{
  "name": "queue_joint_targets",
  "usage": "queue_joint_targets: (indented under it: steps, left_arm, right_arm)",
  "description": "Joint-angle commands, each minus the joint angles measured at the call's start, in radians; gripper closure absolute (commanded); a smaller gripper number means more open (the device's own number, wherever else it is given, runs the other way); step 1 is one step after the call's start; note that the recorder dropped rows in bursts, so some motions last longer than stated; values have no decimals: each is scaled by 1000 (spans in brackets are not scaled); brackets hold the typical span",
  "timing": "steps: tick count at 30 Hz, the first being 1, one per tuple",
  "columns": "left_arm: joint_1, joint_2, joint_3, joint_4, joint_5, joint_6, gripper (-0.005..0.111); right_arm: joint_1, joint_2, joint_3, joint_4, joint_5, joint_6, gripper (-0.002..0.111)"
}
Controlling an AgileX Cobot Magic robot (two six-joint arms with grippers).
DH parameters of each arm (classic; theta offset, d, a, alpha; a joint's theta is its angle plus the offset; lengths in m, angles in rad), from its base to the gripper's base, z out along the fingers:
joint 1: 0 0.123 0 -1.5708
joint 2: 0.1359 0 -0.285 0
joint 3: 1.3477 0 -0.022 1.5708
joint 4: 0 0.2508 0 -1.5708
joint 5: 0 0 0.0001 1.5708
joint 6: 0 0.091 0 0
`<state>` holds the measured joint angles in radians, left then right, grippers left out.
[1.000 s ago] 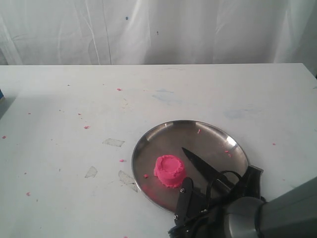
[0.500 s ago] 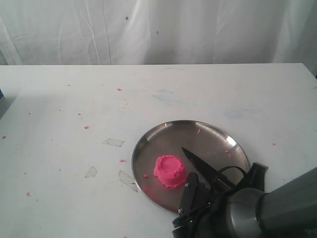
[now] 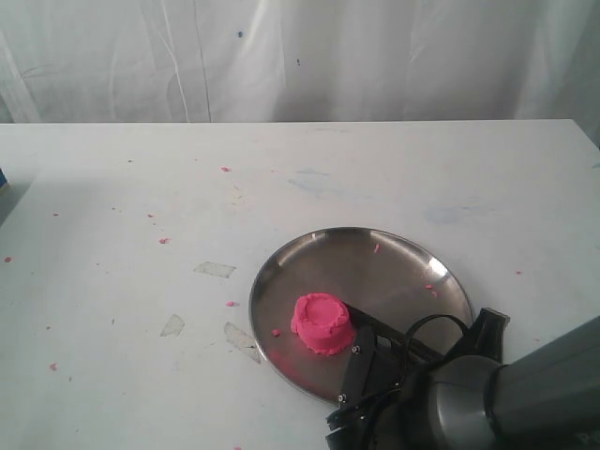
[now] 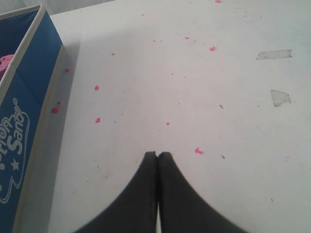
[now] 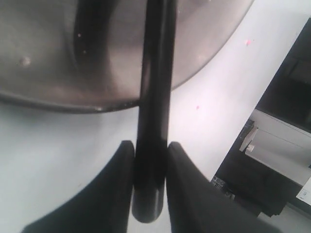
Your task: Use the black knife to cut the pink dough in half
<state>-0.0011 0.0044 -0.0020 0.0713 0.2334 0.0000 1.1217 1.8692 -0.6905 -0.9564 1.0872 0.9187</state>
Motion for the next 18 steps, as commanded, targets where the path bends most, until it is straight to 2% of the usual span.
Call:
queue_joint_targets:
  steps: [1, 9, 13, 18]
  left_arm:
    - [-4, -4, 2, -7, 0, 0, 107]
    - [-4, -4, 2, -7, 0, 0, 107]
    - [-4, -4, 2, -7, 0, 0, 107]
    - [-4, -4, 2, -7, 0, 0, 107]
  right_arm:
    - [-6, -1, 6, 0, 9, 18, 108]
    - [-11, -11, 6, -11, 9, 29, 108]
    - [-53, -46, 6, -8, -20, 27, 108]
    - [-128, -143, 6, 70, -145, -43, 108]
